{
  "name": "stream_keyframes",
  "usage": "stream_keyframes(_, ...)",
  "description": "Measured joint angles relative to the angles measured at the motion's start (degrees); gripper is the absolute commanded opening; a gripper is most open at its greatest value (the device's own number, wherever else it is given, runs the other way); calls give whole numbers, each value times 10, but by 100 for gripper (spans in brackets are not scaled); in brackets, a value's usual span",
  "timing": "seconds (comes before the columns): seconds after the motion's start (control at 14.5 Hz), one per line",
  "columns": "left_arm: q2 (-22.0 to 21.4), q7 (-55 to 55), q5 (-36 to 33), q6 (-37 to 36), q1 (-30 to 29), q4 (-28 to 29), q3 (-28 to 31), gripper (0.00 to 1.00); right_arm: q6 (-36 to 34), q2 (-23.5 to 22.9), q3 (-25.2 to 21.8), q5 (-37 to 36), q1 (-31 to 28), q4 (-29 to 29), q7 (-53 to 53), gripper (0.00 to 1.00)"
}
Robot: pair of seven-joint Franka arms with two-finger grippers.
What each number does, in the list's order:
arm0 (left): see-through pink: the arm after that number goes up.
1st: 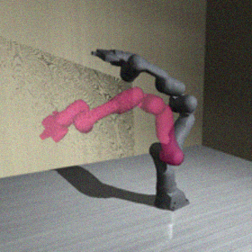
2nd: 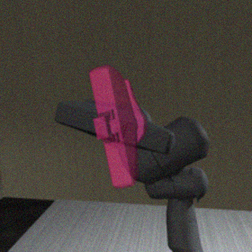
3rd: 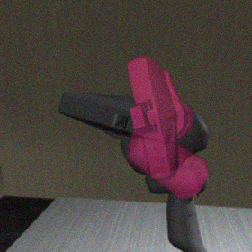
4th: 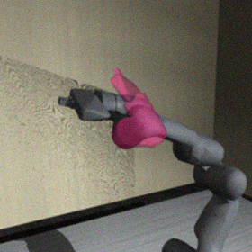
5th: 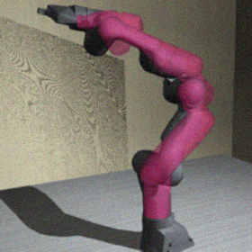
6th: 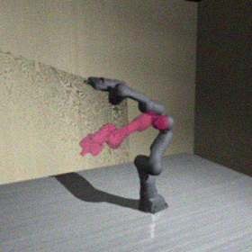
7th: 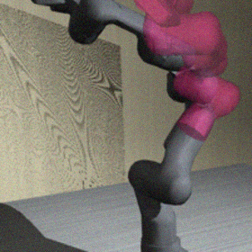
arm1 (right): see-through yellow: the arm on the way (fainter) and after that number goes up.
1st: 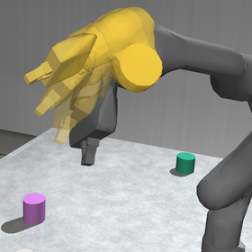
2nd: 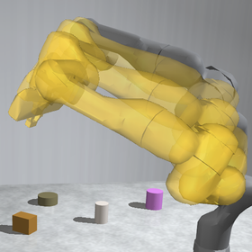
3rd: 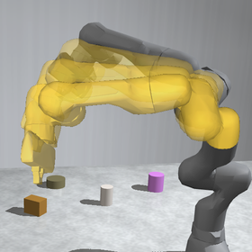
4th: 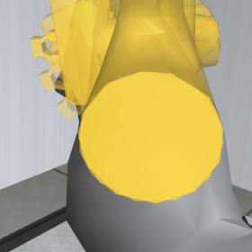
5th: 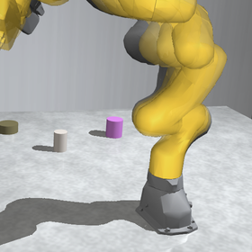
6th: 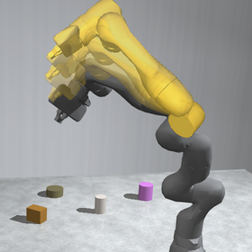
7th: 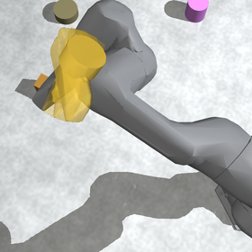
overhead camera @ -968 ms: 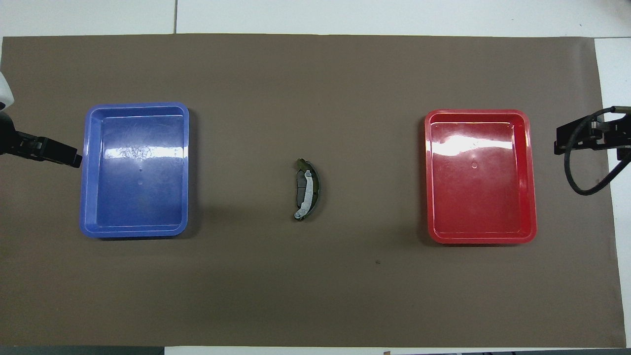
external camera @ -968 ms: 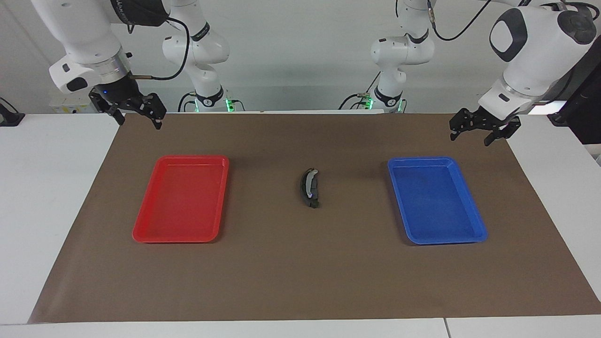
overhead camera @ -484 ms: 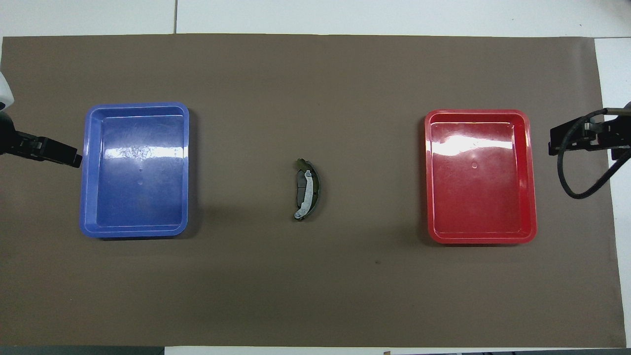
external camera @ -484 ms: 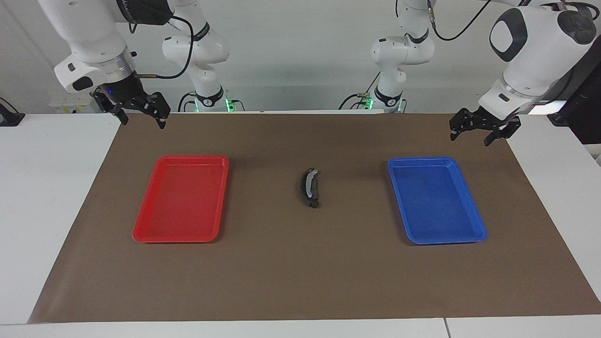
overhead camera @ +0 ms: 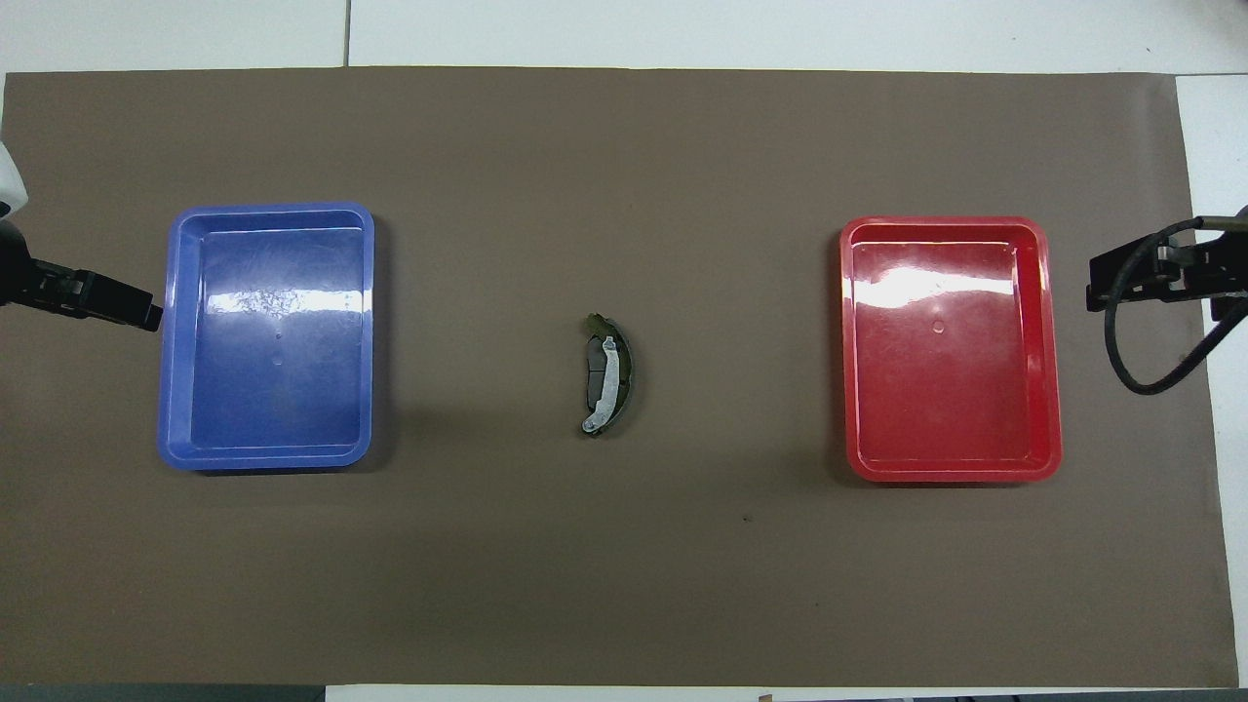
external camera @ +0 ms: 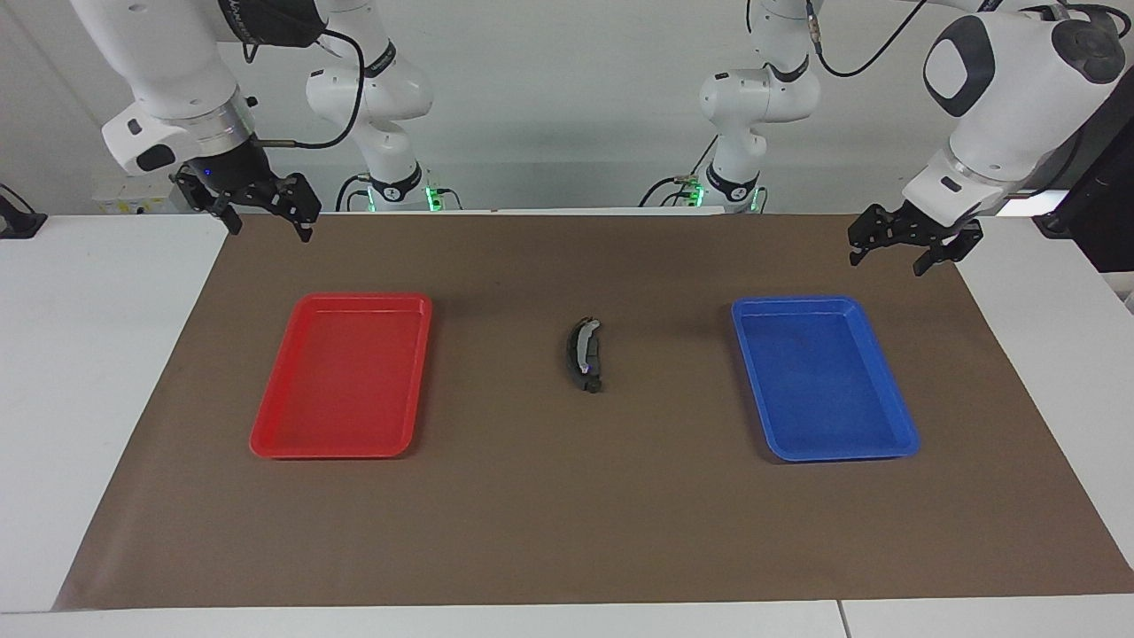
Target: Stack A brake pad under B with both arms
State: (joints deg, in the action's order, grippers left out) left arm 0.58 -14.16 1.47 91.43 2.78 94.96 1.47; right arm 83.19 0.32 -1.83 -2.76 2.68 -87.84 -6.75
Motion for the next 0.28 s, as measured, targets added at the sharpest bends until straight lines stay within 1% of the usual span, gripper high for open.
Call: stream_keyframes(0.28,0,0,0,0,0,0,0,100,-2,0,-31,13,17,0,12,100)
